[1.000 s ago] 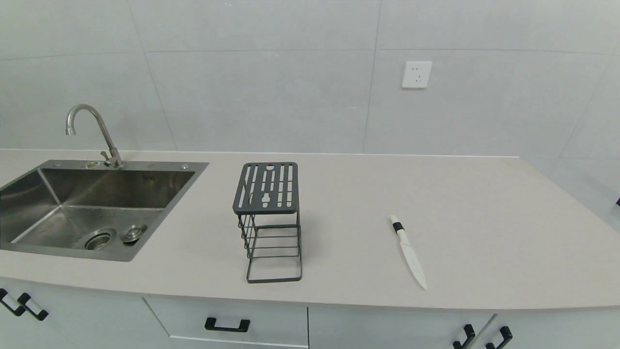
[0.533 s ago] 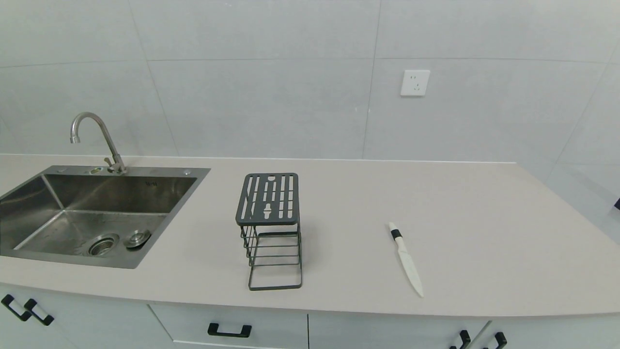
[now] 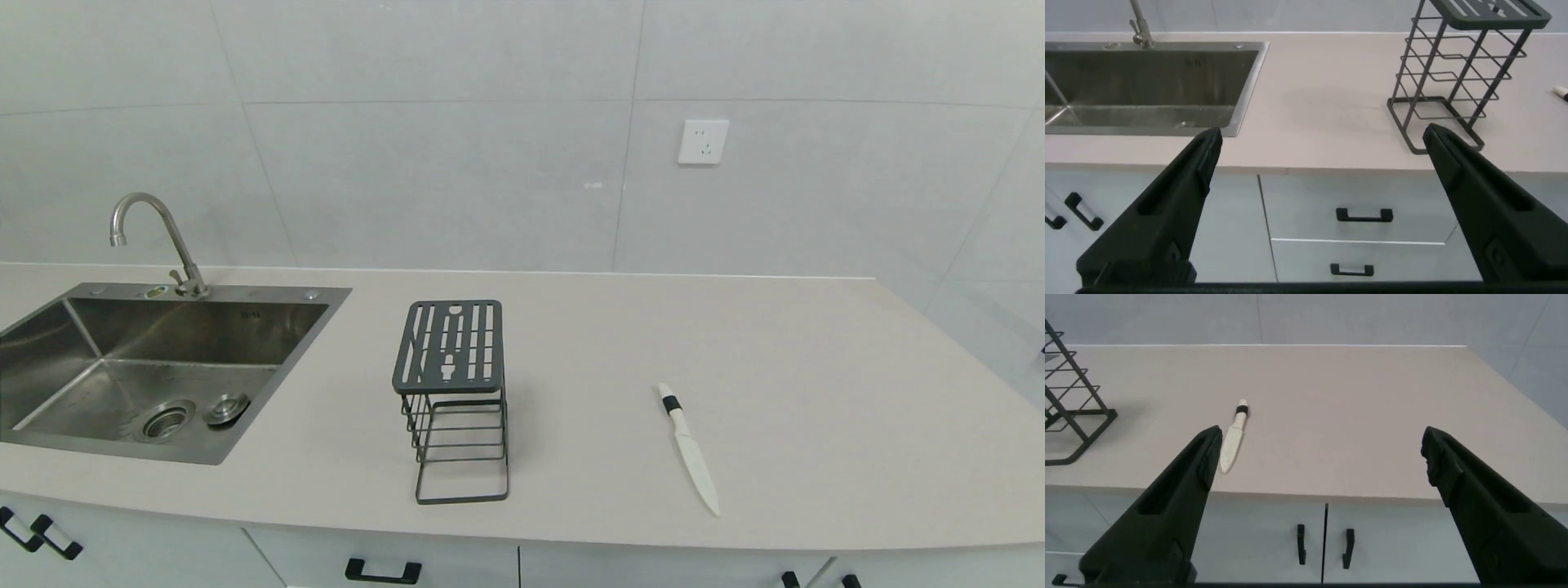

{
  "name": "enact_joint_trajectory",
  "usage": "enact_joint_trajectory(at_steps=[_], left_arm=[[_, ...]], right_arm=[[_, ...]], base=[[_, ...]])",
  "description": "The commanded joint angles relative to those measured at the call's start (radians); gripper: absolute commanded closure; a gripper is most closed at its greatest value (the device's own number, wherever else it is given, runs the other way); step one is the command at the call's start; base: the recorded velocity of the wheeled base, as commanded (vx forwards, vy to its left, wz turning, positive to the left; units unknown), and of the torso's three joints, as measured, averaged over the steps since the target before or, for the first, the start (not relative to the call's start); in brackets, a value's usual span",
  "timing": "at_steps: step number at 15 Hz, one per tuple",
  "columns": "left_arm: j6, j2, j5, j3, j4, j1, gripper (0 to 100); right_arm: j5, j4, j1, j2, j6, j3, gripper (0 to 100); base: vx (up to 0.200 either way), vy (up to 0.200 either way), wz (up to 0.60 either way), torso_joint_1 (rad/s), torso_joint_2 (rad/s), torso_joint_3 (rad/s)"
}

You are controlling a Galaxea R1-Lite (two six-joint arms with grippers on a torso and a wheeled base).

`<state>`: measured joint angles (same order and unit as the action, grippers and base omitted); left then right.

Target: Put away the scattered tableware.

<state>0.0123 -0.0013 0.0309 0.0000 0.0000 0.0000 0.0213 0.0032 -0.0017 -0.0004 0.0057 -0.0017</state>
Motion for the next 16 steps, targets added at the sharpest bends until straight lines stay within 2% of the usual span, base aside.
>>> enact_joint_trajectory(at_steps=[1,10,16], left_arm=[[0.0,0.001,0.0,0.0,0.0,0.0,0],[0.0,0.001,0.0,0.0,0.0,0.0,0],[0.0,0.001,0.0,0.0,0.0,0.0,0]], right_arm=[[0.0,0.0,0.0,0.0,0.0,0.0,0],[0.0,0.0,0.0,0.0,0.0,0.0,0],[0.0,0.0,0.0,0.0,-0.001,0.0,0]], base=[[0.0,0.0,0.0,0.281,-0.01,0.237],[0.0,0.0,0.0,0.301,-0.07,0.229],[0.0,0.0,0.0,0.03,-0.01,0.021]])
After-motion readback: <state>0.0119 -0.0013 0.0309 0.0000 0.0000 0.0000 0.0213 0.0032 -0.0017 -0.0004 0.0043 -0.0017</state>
